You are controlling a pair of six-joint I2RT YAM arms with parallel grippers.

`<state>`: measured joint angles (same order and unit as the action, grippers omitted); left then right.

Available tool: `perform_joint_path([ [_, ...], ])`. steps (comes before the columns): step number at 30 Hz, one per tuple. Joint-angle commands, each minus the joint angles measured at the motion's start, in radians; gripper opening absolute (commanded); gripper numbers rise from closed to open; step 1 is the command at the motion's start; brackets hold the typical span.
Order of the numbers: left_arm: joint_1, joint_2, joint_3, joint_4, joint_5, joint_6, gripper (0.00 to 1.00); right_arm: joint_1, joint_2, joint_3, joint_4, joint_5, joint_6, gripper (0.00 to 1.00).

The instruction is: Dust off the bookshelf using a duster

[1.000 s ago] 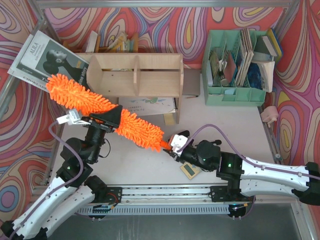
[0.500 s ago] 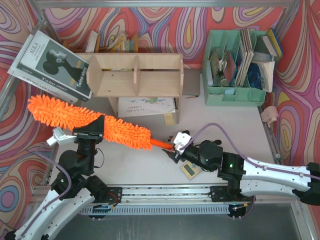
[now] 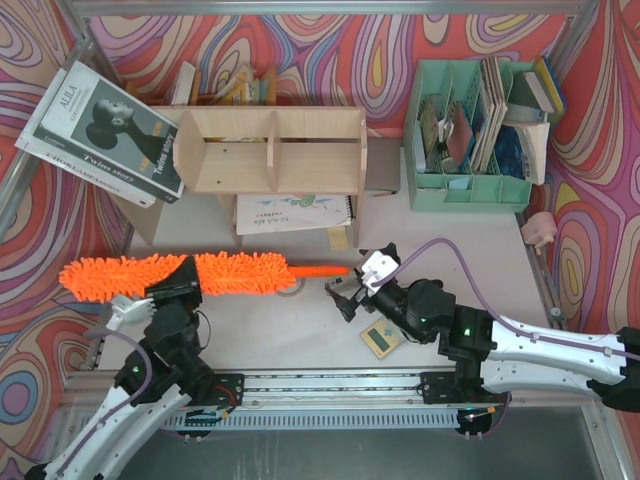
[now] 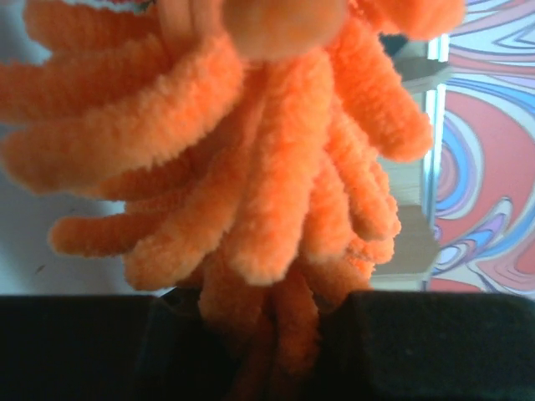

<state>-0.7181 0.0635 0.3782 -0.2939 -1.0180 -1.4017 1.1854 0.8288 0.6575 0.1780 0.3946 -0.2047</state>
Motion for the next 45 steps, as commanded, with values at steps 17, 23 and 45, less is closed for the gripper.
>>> perform_joint_path([
  [17, 0.173, 0.443, -0.178, 0.140, 0.286, -0.333, 0.00, -0.145, 0.119, 0.059, -0.034, 0.275, 0.370, 0.99],
  [23, 0.211, 0.414, -0.200, 0.089, 0.332, -0.305, 0.08, -0.171, 0.148, 0.087, -0.061, 0.332, 0.426, 0.99],
  [45, 0.225, 0.312, 0.060, -0.611, 0.351, -0.255, 0.98, -0.270, 0.144, 0.150, -0.225, 0.433, 0.575, 0.99],
])
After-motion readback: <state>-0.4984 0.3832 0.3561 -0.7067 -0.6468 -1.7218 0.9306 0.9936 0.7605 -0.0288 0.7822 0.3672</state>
